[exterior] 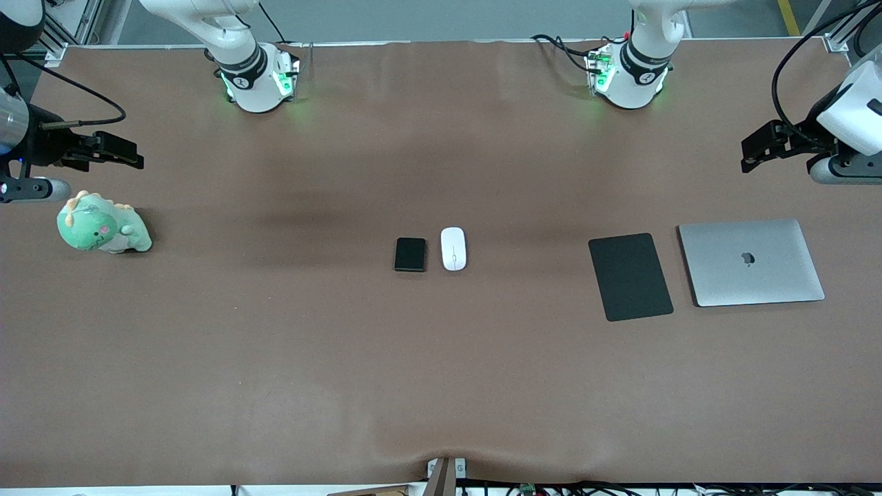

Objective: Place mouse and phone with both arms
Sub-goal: 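Reach the left gripper toward the white mouse while the right gripper reaches the phone, then lower the left gripper over the white mouse and close it, then carry the mouse with the left gripper while the right gripper lowers to the phone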

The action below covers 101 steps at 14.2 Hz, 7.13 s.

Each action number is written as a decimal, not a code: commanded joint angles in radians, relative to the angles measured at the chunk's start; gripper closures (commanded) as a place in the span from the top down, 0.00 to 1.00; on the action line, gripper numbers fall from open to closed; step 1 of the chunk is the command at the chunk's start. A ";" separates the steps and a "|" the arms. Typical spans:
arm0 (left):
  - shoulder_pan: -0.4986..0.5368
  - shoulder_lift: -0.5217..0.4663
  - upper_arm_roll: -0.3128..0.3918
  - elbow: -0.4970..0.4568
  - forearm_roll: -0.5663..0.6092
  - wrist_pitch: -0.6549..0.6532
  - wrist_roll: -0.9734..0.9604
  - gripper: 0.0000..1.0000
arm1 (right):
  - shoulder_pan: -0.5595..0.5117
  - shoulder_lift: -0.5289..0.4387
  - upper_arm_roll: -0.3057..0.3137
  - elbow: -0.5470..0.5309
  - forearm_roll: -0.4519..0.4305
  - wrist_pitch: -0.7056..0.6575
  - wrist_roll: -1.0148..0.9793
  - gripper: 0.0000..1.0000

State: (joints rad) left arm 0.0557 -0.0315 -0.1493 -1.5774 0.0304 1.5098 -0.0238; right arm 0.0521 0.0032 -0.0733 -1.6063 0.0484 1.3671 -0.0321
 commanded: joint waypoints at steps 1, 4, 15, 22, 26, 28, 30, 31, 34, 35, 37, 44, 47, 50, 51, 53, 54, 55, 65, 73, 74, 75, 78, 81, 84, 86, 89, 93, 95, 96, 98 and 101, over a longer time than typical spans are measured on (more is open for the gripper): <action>0.004 0.001 -0.007 -0.024 0.023 0.036 -0.010 1.00 | -0.005 0.005 0.001 0.014 0.016 -0.005 -0.008 1.00; 0.004 -0.008 -0.009 -0.073 0.022 0.072 -0.011 1.00 | -0.005 0.005 0.001 0.014 0.016 -0.005 -0.008 1.00; -0.005 -0.004 -0.068 -0.289 0.014 0.306 -0.074 1.00 | -0.006 0.006 0.001 0.013 0.016 -0.014 -0.008 1.00; -0.007 0.062 -0.147 -0.346 0.019 0.398 -0.107 1.00 | -0.008 0.012 0.001 0.014 0.016 -0.016 -0.009 1.00; -0.023 0.134 -0.151 -0.342 0.019 0.486 -0.110 1.00 | 0.000 0.029 0.001 0.014 0.016 -0.031 -0.008 1.00; -0.030 0.159 -0.151 -0.337 0.014 0.497 -0.117 1.00 | 0.000 0.034 0.003 0.014 0.016 -0.040 -0.008 1.00; -0.057 0.186 -0.153 -0.335 0.011 0.510 -0.149 1.00 | 0.003 0.041 0.003 0.013 0.016 -0.042 -0.009 1.00; -0.077 0.199 -0.151 -0.335 0.011 0.523 -0.183 1.00 | 0.012 0.053 0.003 0.014 0.016 -0.051 -0.008 1.00; -0.140 0.243 -0.151 -0.335 0.023 0.575 -0.235 1.00 | 0.025 0.058 0.003 0.013 0.016 -0.051 -0.008 1.00; -0.151 0.260 -0.151 -0.334 0.023 0.592 -0.240 1.00 | 0.031 0.058 0.004 0.014 0.018 -0.049 -0.006 1.00; -0.180 0.284 -0.151 -0.335 0.023 0.631 -0.289 1.00 | 0.052 0.066 0.003 0.013 0.018 -0.049 0.001 1.00; -0.318 0.406 -0.150 -0.310 0.023 0.764 -0.484 1.00 | 0.078 0.093 0.003 0.013 0.093 -0.042 0.030 1.00; -0.370 0.485 -0.148 -0.233 0.039 0.765 -0.556 1.00 | 0.095 0.100 0.003 0.013 0.114 -0.042 0.086 1.00; -0.407 0.576 -0.148 -0.141 0.086 0.765 -0.629 1.00 | 0.098 0.115 0.003 0.013 0.160 -0.037 0.129 1.00; -0.427 0.611 -0.148 -0.103 0.095 0.765 -0.657 1.00 | 0.106 0.118 0.003 0.013 0.160 -0.031 0.135 1.00; -0.474 0.682 -0.144 -0.040 0.100 0.765 -0.706 0.98 | 0.124 0.126 0.003 0.013 0.160 -0.020 0.165 1.00; -0.494 0.708 -0.141 -0.014 0.100 0.765 -0.723 0.97 | 0.129 0.132 0.003 0.013 0.160 -0.014 0.185 1.00; -0.510 0.720 -0.139 -0.007 0.102 0.765 -0.735 0.96 | 0.138 0.135 0.003 0.014 0.165 -0.007 0.192 1.00; -0.616 0.789 -0.139 -0.006 0.148 0.805 -0.904 0.89 | 0.205 0.161 0.003 0.014 0.225 0.032 0.297 1.00; -0.640 0.826 -0.115 0.017 0.148 0.834 -0.917 0.83 | 0.271 0.198 0.003 0.006 0.223 0.102 0.365 1.00; -0.649 0.828 -0.109 0.019 0.148 0.834 -0.917 0.83 | 0.282 0.205 0.003 0.006 0.223 0.118 0.385 1.00; -0.649 0.834 -0.107 0.023 0.148 0.836 -0.917 0.83 | 0.294 0.213 0.003 0.006 0.223 0.138 0.406 1.00; -0.654 0.840 -0.104 0.025 0.148 0.839 -0.917 0.82 | 0.339 0.239 0.003 0.002 0.222 0.179 0.474 1.00; -0.657 0.849 -0.102 0.031 0.148 0.848 -0.918 0.76 | 0.362 0.251 0.003 0.000 0.222 0.199 0.512 1.00; -0.657 0.854 -0.102 0.033 0.148 0.849 -0.917 0.75 | 0.371 0.261 0.003 -0.001 0.222 0.208 0.514 1.00; -0.657 0.855 -0.102 0.033 0.148 0.849 -0.917 0.69 | 0.374 0.261 0.003 -0.003 0.222 0.211 0.514 1.00; -0.656 0.854 -0.102 0.031 0.149 0.849 -0.915 0.38 | 0.374 0.261 0.003 -0.006 0.222 0.213 0.514 1.00; -0.639 0.820 -0.102 0.024 0.194 0.839 -0.913 0.00 | 0.382 0.262 0.001 -0.007 0.222 0.216 0.515 1.00; -0.619 0.780 -0.101 0.013 0.194 0.820 -0.913 0.00 | 0.394 0.264 0.003 -0.007 0.222 0.231 0.550 1.00; -0.610 0.759 -0.099 0.013 0.194 0.784 -0.909 0.00 | 0.409 0.276 0.001 -0.007 0.222 0.245 0.578 1.00; -0.573 0.722 -0.101 0.010 0.216 0.739 -0.903 0.00 | 0.429 0.284 0.003 -0.007 0.222 0.267 0.616 1.00; -0.534 0.664 -0.101 -0.039 0.226 0.730 -0.895 0.00 | 0.448 0.300 0.003 -0.010 0.217 0.297 0.636 1.00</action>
State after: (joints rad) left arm -0.4973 0.6955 -0.2522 -1.5533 0.2255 2.2468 -0.9074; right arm 0.4863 0.2926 -0.0626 -1.6142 0.2551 1.6421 0.5809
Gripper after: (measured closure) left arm 0.379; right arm 0.000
